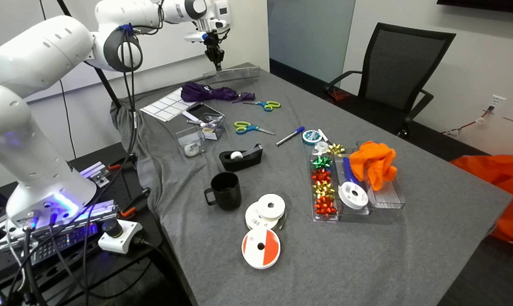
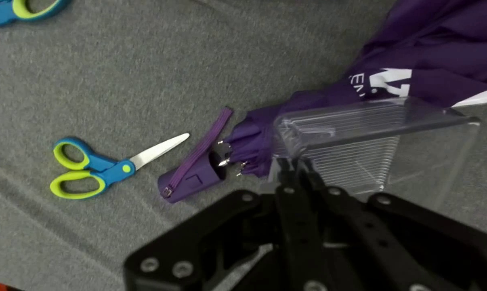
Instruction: Move the purple umbrella forward and move the clear case to the right
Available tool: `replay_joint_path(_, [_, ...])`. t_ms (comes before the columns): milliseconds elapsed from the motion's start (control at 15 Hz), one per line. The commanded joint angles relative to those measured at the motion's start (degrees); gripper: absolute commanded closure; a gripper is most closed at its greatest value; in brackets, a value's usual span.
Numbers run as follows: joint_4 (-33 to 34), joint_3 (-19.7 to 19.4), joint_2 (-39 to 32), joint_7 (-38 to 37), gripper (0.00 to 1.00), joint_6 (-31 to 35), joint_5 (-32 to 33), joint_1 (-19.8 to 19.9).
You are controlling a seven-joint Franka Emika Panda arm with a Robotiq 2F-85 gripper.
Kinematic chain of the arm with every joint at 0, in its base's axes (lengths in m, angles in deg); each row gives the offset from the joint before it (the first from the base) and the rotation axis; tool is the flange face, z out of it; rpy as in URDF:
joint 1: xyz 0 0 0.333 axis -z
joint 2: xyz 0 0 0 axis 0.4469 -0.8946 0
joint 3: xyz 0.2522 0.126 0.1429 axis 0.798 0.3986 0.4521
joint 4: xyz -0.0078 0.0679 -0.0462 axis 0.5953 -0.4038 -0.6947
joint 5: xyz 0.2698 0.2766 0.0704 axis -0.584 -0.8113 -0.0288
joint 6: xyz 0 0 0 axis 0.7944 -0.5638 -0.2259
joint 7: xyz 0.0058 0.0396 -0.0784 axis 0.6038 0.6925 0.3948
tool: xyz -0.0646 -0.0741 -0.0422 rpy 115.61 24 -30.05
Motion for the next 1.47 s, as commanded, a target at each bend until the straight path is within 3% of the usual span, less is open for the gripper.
replay_joint_path(0, [-0.5, 0.5, 2.3, 7.4, 0.98, -0.8, -0.6, 1.9])
replay_joint_path(333, [-1.0, 0.2, 3.4, 12.9, 0.98, -1.1, -0.1, 2.8])
replay_joint_path(467, [-0.8, 0.3, 3.1, 11.4, 0.67, -0.8, -0.4, 2.5])
replay_joint_path(1000, [-0.1, 4.1, 1.0, -5.8, 0.12, 7.1, -7.0, 0.3])
replay_joint_path(1133, [-0.4, 4.4, 0.5, -7.6, 0.00, 9.7, -7.7, -0.3])
replay_joint_path(1400, [-1.8, 3.5, 0.0, -7.6, 0.00, 9.4, -6.5, -1.6])
